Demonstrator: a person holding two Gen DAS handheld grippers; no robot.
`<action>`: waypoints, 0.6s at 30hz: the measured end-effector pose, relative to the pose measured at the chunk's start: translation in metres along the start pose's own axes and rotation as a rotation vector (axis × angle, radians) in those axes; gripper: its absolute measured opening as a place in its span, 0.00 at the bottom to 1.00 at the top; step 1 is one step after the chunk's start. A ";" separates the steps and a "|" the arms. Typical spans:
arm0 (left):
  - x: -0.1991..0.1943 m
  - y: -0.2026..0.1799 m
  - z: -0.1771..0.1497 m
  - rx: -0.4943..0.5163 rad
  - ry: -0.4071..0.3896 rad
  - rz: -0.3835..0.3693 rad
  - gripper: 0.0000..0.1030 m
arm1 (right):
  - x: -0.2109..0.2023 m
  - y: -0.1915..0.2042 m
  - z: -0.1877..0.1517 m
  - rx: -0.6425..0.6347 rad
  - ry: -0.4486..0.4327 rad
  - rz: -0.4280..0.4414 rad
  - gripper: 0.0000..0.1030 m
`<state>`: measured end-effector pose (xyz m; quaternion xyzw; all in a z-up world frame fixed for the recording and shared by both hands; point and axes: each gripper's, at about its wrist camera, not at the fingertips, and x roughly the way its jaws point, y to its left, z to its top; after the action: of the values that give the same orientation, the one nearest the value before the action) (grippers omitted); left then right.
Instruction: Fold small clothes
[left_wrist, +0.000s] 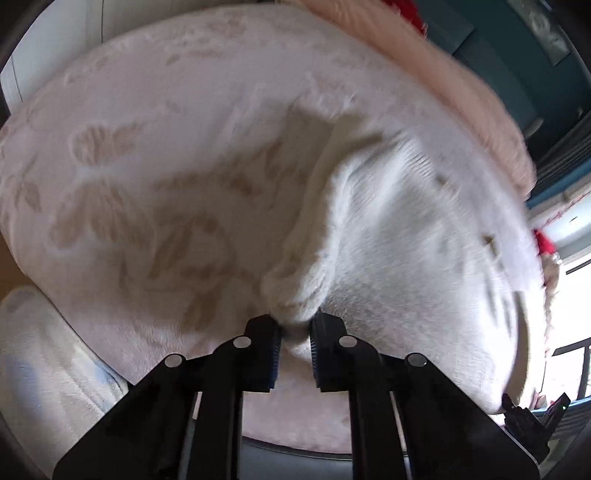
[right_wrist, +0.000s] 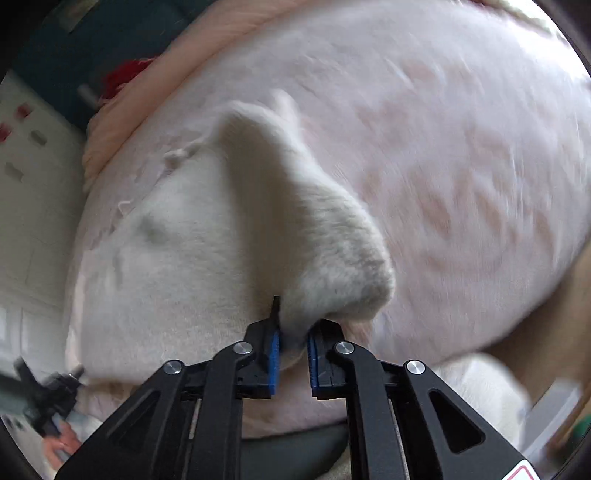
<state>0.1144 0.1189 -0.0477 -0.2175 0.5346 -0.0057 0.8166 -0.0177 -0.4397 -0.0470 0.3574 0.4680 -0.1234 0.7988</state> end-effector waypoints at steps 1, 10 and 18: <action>0.001 0.002 -0.003 -0.006 -0.009 -0.003 0.16 | -0.007 -0.001 -0.002 0.031 -0.021 0.024 0.15; 0.003 -0.003 -0.004 -0.001 -0.024 -0.005 0.23 | -0.059 0.077 0.024 -0.258 -0.271 -0.175 0.63; -0.052 -0.015 0.040 0.045 -0.179 -0.096 0.59 | -0.003 0.111 0.107 -0.377 -0.186 -0.218 0.67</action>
<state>0.1308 0.1320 0.0164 -0.2240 0.4483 -0.0376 0.8646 0.1106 -0.4338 0.0387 0.1361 0.4428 -0.1517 0.8732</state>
